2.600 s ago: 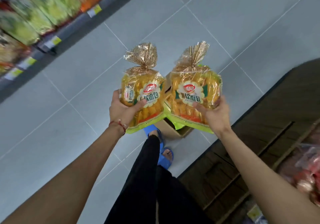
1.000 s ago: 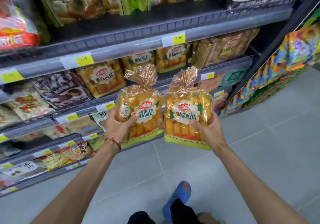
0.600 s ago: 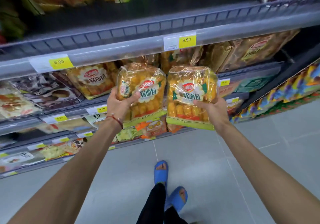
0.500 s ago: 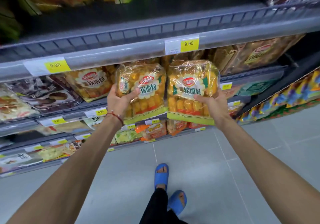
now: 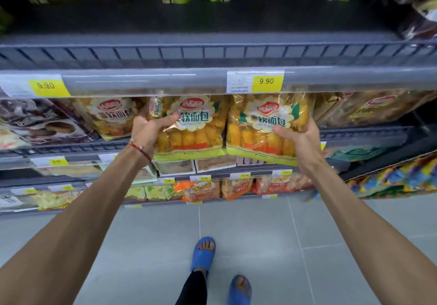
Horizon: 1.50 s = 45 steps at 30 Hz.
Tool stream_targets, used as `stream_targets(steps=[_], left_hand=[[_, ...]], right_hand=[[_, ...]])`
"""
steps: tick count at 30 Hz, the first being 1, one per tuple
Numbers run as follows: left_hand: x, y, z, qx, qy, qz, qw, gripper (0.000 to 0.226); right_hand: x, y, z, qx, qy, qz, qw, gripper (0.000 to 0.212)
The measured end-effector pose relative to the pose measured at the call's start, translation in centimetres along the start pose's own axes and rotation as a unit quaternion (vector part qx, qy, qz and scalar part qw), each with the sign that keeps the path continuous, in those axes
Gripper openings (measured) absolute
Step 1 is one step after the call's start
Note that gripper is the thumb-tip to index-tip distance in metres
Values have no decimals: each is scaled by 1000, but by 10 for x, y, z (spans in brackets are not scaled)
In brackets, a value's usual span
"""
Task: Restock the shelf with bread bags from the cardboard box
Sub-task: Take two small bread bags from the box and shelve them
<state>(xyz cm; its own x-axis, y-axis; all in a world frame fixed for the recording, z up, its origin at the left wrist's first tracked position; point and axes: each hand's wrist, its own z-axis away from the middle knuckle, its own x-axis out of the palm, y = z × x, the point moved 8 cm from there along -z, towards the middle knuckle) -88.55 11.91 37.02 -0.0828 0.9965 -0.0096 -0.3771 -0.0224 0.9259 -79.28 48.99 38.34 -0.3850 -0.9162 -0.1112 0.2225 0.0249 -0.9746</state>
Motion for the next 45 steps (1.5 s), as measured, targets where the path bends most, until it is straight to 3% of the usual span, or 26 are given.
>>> stream_targets(steps=[3,8,14,16,19,21,26,28,31,33,35,38,43,45], left_hand=[[9,2,4,9,3,34,999,51],[13,-8,-4,19,37,25,999,32],[15,-5,-15,64,57,17,996,89],[17,-2,-14,76,52,29,995,74],[14,2,-16,105,50,61,991,78],[11,5,-17,130,48,88,987,78],[20,17,-17,159,14,119,980,14],[23,21,-19,160,9,135,978,25],[27,26,-20,163,10,144,976,20],[32,25,-19,166,11,140,976,23],[30,19,-22,175,27,128,976,41],[28,11,-25,193,51,50,979,64],[36,-3,-22,219,105,-68,968,126],[43,-9,-18,230,104,-80,964,119]], right_hand=[[-2,3,-11,-14,-12,18,1000,65],[-4,12,-26,-22,9,36,999,67],[-9,15,-35,-50,81,118,989,83],[-7,10,-31,-69,92,95,989,76],[-7,9,-27,-101,94,72,988,52],[-7,8,-27,-122,98,65,986,52],[-5,0,-29,-146,96,58,983,47],[-7,-6,-30,-166,112,62,978,52],[-7,-12,-33,-188,136,52,971,65],[-8,-11,-38,-195,136,61,969,60],[-7,-3,-43,-197,132,76,969,63],[1,6,-47,-196,108,83,971,83],[4,5,-57,-214,125,97,964,84],[7,4,-58,-220,131,85,963,93]])
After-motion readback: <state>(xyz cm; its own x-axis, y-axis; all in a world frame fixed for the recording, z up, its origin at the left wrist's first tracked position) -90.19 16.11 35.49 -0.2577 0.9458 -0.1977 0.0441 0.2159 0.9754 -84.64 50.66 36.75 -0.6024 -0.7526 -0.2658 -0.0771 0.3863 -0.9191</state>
